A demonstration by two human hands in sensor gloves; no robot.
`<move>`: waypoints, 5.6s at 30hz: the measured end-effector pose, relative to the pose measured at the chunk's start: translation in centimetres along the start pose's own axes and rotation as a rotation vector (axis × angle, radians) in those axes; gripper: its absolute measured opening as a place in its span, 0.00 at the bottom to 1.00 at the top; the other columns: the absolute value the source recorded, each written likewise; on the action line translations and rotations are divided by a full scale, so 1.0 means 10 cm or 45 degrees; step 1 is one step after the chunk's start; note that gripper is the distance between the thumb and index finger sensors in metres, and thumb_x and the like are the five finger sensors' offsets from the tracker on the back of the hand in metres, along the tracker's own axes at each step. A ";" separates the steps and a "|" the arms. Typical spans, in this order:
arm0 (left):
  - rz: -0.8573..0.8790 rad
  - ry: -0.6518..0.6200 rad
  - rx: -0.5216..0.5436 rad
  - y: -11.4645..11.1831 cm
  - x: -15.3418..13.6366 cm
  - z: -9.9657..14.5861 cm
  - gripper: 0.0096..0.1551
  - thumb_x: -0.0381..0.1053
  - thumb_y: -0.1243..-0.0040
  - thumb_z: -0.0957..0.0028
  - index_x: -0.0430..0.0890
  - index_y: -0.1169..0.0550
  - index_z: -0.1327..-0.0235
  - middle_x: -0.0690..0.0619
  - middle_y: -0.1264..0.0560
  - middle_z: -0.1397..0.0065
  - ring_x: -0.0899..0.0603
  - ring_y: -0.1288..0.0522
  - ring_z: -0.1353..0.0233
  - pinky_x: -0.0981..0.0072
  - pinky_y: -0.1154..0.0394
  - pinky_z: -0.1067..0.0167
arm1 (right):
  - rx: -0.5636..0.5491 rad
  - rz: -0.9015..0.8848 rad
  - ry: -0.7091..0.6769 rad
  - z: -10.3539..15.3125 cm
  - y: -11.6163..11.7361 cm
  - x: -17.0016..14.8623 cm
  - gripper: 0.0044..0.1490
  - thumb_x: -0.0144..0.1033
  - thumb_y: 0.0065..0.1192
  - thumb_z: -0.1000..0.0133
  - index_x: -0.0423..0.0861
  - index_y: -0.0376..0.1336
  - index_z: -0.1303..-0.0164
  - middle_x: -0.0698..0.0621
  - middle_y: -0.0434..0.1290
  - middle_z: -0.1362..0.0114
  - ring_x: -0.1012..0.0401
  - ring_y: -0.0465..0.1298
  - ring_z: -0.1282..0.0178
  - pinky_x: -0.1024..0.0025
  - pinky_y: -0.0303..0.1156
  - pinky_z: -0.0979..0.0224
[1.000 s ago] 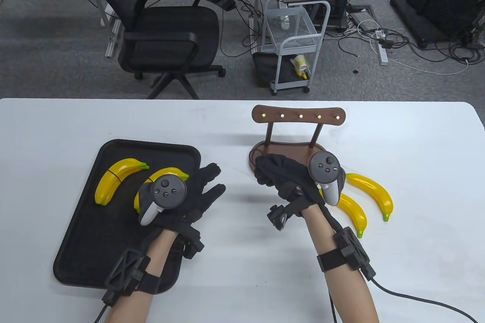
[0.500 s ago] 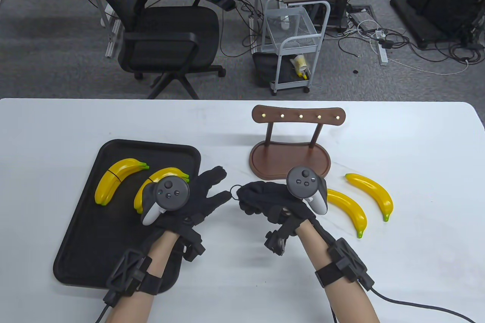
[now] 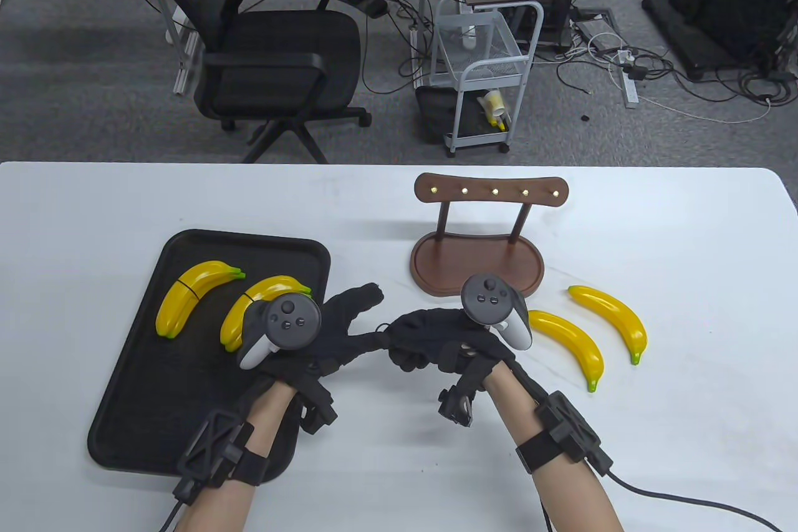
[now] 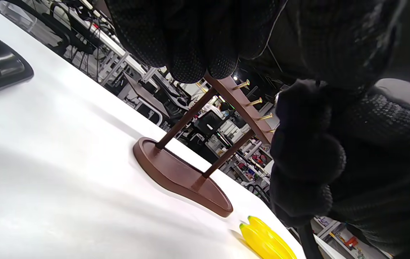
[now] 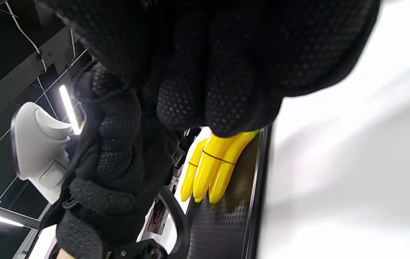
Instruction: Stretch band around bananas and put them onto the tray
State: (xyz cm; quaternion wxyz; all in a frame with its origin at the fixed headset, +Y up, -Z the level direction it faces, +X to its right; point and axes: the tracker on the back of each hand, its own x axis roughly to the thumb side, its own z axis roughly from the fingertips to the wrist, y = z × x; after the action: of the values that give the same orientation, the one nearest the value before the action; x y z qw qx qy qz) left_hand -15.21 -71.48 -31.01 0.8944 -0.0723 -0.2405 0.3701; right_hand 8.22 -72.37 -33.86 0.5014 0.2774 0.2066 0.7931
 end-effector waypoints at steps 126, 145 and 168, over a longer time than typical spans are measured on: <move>-0.075 0.047 0.018 0.19 -0.19 0.05 0.42 0.67 0.44 0.49 0.51 0.34 0.22 0.54 0.29 0.19 0.42 0.27 0.20 0.48 0.34 0.21 | -0.626 1.131 0.679 1.30 -1.29 -1.10 0.46 0.50 0.67 0.44 0.43 0.55 0.20 0.41 0.65 0.21 0.42 0.71 0.27 0.44 0.71 0.33; -0.071 0.048 0.032 0.22 -0.20 0.06 0.41 0.67 0.45 0.48 0.52 0.34 0.22 0.54 0.29 0.19 0.42 0.27 0.20 0.48 0.34 0.21 | -0.449 1.308 0.837 1.29 -1.23 -1.32 0.47 0.47 0.72 0.48 0.44 0.56 0.21 0.43 0.67 0.23 0.47 0.76 0.34 0.51 0.75 0.38; -0.086 0.059 0.031 0.22 -0.20 0.06 0.41 0.67 0.45 0.48 0.52 0.34 0.22 0.54 0.29 0.19 0.42 0.27 0.20 0.48 0.34 0.21 | -0.732 1.136 0.752 1.50 -1.93 -1.16 0.46 0.45 0.73 0.47 0.43 0.57 0.22 0.43 0.68 0.24 0.47 0.75 0.34 0.50 0.74 0.37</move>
State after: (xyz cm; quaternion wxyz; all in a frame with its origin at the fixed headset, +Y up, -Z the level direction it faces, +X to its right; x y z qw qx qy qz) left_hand -18.12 -71.36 -31.89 0.9125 -0.0619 -0.2174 0.3409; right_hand 35.07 -74.23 -36.85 0.0968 -0.0411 -0.0217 0.9942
